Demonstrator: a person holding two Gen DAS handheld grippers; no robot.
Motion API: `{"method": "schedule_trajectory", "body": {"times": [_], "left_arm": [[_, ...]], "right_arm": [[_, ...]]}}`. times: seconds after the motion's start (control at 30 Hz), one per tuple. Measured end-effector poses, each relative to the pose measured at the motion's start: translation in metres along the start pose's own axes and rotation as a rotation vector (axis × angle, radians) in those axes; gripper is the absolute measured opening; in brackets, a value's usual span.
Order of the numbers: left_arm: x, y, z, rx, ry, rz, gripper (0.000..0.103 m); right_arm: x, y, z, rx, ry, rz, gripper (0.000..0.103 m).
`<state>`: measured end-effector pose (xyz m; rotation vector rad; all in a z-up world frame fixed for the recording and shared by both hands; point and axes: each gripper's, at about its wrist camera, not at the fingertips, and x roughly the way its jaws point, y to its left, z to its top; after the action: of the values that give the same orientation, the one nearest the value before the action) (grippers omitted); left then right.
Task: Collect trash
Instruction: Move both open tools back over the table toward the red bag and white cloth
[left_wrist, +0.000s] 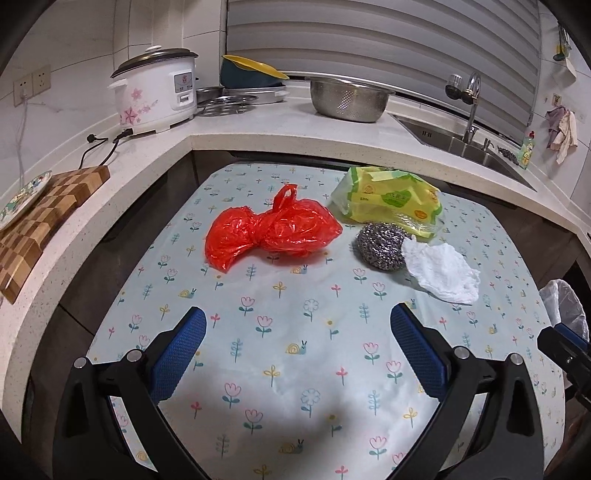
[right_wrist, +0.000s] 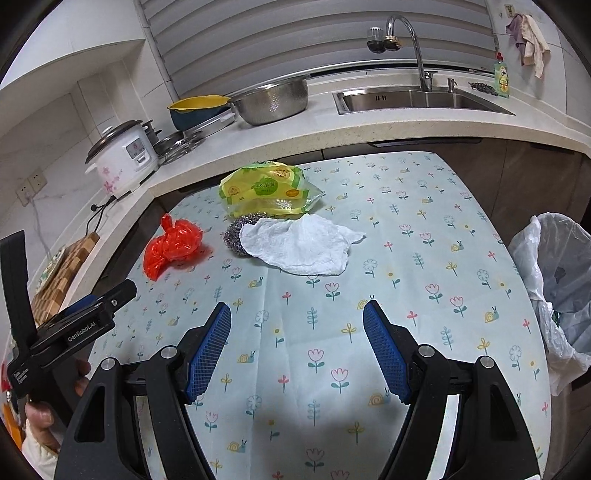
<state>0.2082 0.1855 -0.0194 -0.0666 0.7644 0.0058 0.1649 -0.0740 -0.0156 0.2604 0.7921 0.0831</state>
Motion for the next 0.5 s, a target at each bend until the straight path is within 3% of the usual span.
{"method": "schedule_trajectory", "body": {"times": [0.27,0.5], "left_arm": [[0.04,0.003,0.029,-0.044,0.01,0.011,0.096],[0.086,0.001,0.059,-0.047,0.01,0.064,0.096]], "right_arm": [[0.052,-0.003,0.023,0.007,0.024,-0.008,0.071],[0.104,-0.015,0.045,0.022,0.054,-0.028,0.071]]}}
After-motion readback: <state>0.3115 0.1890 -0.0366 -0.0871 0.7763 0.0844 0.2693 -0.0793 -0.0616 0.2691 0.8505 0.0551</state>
